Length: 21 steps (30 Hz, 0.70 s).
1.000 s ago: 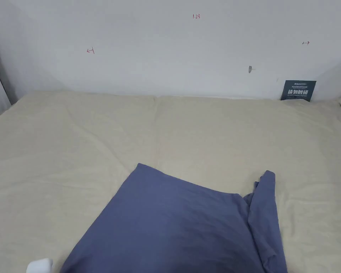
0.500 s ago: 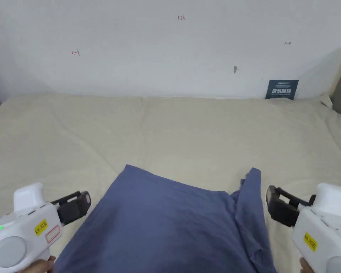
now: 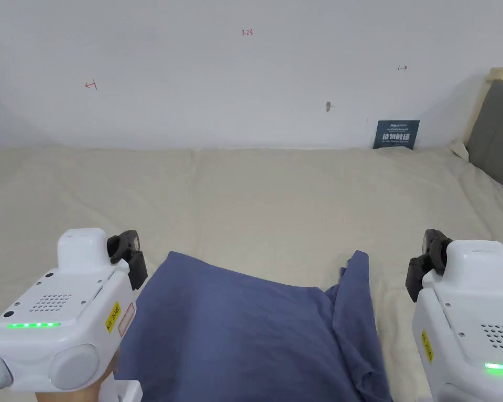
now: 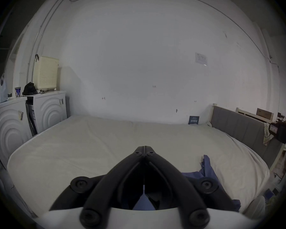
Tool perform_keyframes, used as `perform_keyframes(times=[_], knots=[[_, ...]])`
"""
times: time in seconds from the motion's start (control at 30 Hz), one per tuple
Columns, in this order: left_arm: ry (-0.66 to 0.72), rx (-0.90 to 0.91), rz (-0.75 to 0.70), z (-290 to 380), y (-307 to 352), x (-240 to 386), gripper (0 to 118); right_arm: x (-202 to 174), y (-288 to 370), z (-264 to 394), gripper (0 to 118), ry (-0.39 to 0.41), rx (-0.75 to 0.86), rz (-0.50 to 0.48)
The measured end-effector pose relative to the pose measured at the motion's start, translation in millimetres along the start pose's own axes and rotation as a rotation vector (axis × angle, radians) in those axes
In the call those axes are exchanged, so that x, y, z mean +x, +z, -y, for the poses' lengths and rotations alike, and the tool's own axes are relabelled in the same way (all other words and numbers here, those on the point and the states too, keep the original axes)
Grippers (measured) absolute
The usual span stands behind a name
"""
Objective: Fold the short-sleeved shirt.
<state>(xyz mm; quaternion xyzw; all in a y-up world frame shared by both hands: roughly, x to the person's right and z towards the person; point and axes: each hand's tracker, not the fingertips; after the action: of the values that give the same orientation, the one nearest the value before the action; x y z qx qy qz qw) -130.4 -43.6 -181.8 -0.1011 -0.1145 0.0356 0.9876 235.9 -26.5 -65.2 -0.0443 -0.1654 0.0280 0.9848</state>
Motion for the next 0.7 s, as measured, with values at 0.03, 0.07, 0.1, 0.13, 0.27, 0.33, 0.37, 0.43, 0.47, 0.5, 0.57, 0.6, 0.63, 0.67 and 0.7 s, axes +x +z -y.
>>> perform_keyframes(times=[0.03,0.07,0.1,0.13,0.27,0.33,0.37,0.43,0.47,0.5,0.57,0.6,0.63,0.67,0.7], knots=[[-0.004,-0.011,0.012,1.3,-6.1,0.0,0,1.5,-2.5,-0.1,0,0.002,-0.005,-0.002],[-0.003,-0.024,0.019,1.6,-12.2,-0.6,0,2.8,-4.6,0.1,0,-0.002,-0.011,-0.002],[0.005,-0.060,0.028,1.5,-22.0,-1.4,0,4.7,-7.7,0.9,0,-0.009,-0.017,-0.007],[0.017,-0.105,0.047,1.0,-34.3,-3.2,0,1.7,-14.1,2.9,0,-0.012,-0.023,-0.009],[0.034,-0.311,0.091,1.7,-98.9,-15.6,0,-0.2,-35.8,10.6,0,0.007,-0.051,0.002],[0.032,-0.396,0.115,4.4,-140.1,-24.2,0,0.0,-49.1,15.5,0,0.007,-0.070,0.006],[0.041,-0.424,0.104,8.0,-158.6,-27.8,0,-0.1,-55.3,18.1,0,0.006,-0.080,0.009],[0.076,-0.552,0.090,15.5,-205.2,-38.8,0,-1.8,-70.7,26.4,0,0.010,-0.108,0.018],[0.099,-0.587,0.068,20.1,-226.1,-44.4,8,-2.1,-78.0,30.1,0,0.013,-0.121,0.022],[0.111,-0.638,0.045,26.2,-249.4,-50.4,28,-2.3,-86.1,34.6,0,0.015,-0.134,0.025],[0.104,-0.715,0.017,39.4,-288.9,-59.0,70,-1.7,-102.5,45.4,0,0.019,-0.169,0.030],[0.082,-0.753,0.003,44.7,-305.8,-62.2,83,-2.0,-110.0,49.9,0,0.025,-0.184,0.034],[0.061,-0.779,-0.025,51.6,-323.2,-64.1,87,-2.4,-118.9,55.8,0,0.030,-0.198,0.039],[0.035,-0.801,-0.029,58.9,-339.1,-65.8,88,-0.2,-127.8,63.3,0,0.035,-0.212,0.045],[0.020,-0.826,-0.021,64.9,-353.3,-67.2,88,-0.4,-135.9,69.1,0,0.039,-0.229,0.052]])
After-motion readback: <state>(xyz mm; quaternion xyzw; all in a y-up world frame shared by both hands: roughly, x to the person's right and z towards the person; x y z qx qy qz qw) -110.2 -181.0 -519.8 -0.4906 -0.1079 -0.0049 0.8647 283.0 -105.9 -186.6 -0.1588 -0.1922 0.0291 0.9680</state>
